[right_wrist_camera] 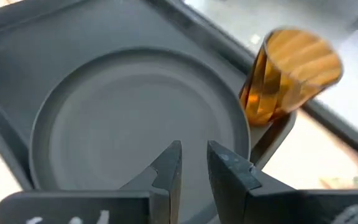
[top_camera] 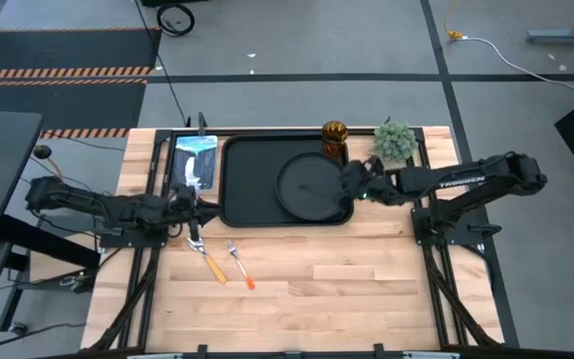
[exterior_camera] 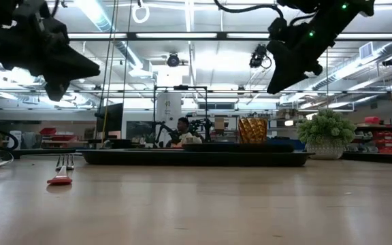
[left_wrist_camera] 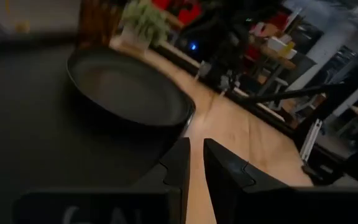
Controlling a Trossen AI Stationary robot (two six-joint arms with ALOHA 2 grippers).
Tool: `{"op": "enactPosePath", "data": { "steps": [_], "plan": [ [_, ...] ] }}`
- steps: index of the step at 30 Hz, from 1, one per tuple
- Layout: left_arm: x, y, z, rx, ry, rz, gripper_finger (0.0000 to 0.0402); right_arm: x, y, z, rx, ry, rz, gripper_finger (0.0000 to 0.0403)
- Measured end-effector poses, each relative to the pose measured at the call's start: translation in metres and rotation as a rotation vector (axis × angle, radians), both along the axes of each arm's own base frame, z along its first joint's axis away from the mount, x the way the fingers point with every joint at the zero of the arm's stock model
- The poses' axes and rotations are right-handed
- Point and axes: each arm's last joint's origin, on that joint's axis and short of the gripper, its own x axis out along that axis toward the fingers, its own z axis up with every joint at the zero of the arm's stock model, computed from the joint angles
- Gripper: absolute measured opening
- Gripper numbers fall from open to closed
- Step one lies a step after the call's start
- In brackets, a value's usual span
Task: Pick and place plate/cup/fork/spoon on tray
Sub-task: Put the orange fork on the black tray to the left side of the black plate
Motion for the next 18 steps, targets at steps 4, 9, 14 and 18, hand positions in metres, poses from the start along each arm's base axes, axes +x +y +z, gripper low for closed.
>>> {"op": "enactPosePath", "data": {
  "steps": [4, 9, 14, 18],
  "plan": [
    [0.009, -0.009, 0.0, -0.115, 0.053, -0.014, 0.0052, 0.012, 0.02, -0.008, -0.162, 0.027, 0.018, 0.0082],
    [0.018, -0.025, -0.002, -0.183, 0.119, 0.037, 0.0052, 0.028, 0.042, -0.017, -0.252, 0.025, 0.113, 0.0082],
    [0.024, -0.039, -0.008, -0.282, 0.212, 0.099, 0.0052, 0.037, 0.057, -0.026, -0.297, 0.073, 0.227, 0.0081],
    [0.029, -0.049, -0.016, -0.393, 0.269, 0.13, 0.0052, 0.041, 0.068, -0.032, -0.332, 0.13, 0.355, 0.0081]
  ]
}}
